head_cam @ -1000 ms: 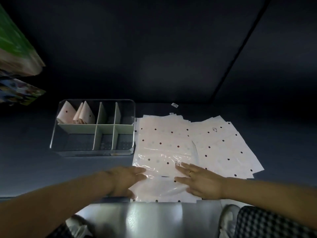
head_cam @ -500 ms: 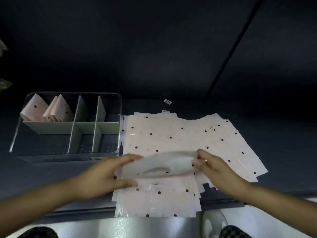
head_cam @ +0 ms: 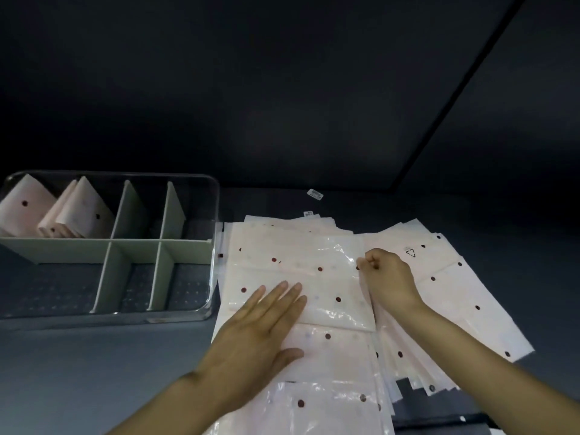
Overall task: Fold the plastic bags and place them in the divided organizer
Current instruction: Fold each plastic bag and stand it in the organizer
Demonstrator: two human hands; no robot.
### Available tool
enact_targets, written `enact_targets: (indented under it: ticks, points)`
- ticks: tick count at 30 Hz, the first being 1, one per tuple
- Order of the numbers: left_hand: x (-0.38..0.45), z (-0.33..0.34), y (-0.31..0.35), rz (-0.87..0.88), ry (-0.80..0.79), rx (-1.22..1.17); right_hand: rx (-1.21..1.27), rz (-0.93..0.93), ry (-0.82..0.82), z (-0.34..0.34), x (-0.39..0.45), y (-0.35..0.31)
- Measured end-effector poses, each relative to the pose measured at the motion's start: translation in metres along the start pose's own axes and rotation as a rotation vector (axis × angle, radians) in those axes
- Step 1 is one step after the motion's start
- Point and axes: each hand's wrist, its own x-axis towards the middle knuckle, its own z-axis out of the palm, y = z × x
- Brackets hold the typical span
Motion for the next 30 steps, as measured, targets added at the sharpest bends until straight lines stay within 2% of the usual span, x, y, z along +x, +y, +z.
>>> enact_targets:
  ticks: [11, 13, 15, 16, 17, 20, 23, 26, 30]
  points:
    - [-0.008, 0.010, -0.006, -0.005, -0.153, 0.082, -0.090, 0.022, 0.035, 0.001, -0.003, 0.008]
    - [-0.007, 0.012, -0.007, -0.018, -0.177, 0.079, -0.156, -0.054, 0.115, 0.000, -0.014, 0.007]
    - [-0.007, 0.018, -0.009, -0.013, -0.168, 0.060, -0.211, -0.250, 0.226, 0.001, -0.032, 0.007]
    - [-0.007, 0.020, -0.009, -0.009, -0.171, 0.057, -0.222, -0.369, 0.207, 0.003, -0.044, 0.006]
    - [-0.007, 0.022, -0.010, -0.008, -0.176, 0.059, -0.264, -0.481, 0.113, 0.007, -0.057, 0.005]
    - [-0.007, 0.021, -0.010, -0.006, -0.179, 0.035, -0.566, -0.746, -0.302, 0.031, -0.090, 0.008]
    - [-0.008, 0.023, -0.011, -0.007, -0.170, 0.014, -0.743, -0.754, -0.393, 0.039, -0.098, 0.022]
    - [-0.008, 0.023, -0.011, -0.013, -0.175, 0.006, -0.745, -0.723, -0.338, 0.025, -0.098, 0.036]
    - [-0.010, 0.023, -0.010, -0.037, -0.169, -0.018, -0.687, -0.667, -0.064, 0.013, -0.104, 0.040]
